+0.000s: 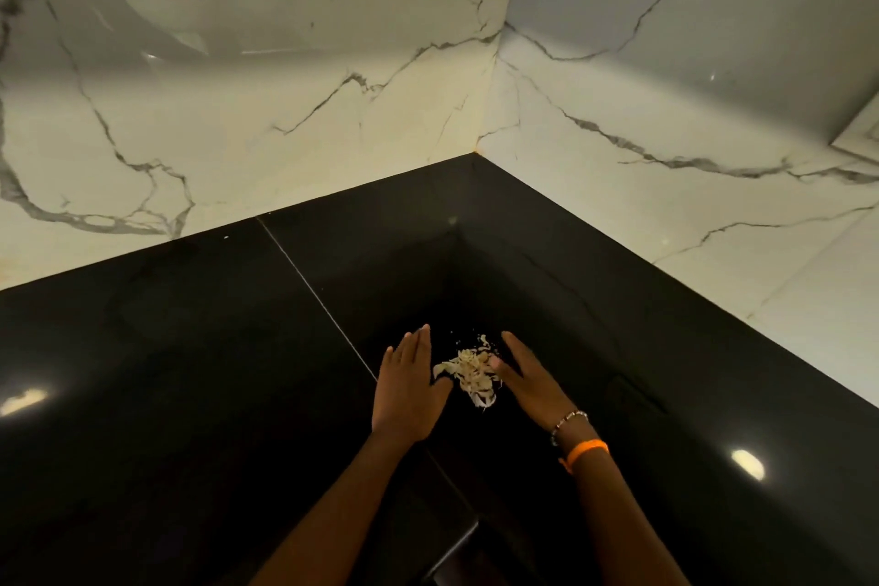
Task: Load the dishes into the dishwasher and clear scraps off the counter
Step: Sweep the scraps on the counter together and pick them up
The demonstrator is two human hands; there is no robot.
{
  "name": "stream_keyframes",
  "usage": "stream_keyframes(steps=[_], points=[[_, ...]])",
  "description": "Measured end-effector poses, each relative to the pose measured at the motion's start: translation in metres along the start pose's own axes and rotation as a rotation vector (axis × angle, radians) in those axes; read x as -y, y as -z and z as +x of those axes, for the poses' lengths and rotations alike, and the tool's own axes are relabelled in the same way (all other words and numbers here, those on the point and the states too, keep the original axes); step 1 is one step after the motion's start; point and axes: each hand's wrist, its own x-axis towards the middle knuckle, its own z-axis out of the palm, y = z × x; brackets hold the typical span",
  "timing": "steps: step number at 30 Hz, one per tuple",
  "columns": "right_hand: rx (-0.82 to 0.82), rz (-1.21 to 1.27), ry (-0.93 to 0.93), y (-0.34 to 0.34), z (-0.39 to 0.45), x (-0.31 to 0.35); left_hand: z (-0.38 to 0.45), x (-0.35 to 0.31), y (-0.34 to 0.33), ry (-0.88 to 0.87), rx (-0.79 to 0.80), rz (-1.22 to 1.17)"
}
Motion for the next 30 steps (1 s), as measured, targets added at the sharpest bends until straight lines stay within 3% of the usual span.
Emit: stream_keyframes(steps=[3,5,13,17,21,23,26,30], points=[[-0.072,-0.182,-0.096,0.003,-0.015,-0.006,-0.004,-0.001,0.009,0.107,-0.102,-0.148],[0.003,-0.17,-0.146,-0.007,-0.022,-0.005,-0.009,-0.008,0.009,0.131,-0.057,-0.161],[0.046,-0.177,-0.075,-0.004,-0.003,0.02,0.004,-0.038,-0.003,-0.068,0.115,-0.304],[0.056,-0.259,-0.045,0.017,0.001,0.025,0.021,-0.029,0.001,-0.072,0.001,-0.213],[0.164,-0.397,-0.055,0.016,0.008,0.027,0.031,-0.018,0.007,0.031,0.258,-0.077],[0.211,-0.503,-0.013,0.012,0.01,0.035,0.031,-0.019,0.008,-0.008,0.29,-0.02],[0.207,-0.574,0.042,0.002,0.016,0.043,0.031,-0.025,0.008,-0.084,0.273,-0.003],[0.065,-0.514,0.041,-0.017,0.025,0.032,0.029,-0.033,0.005,-0.204,0.141,0.06]])
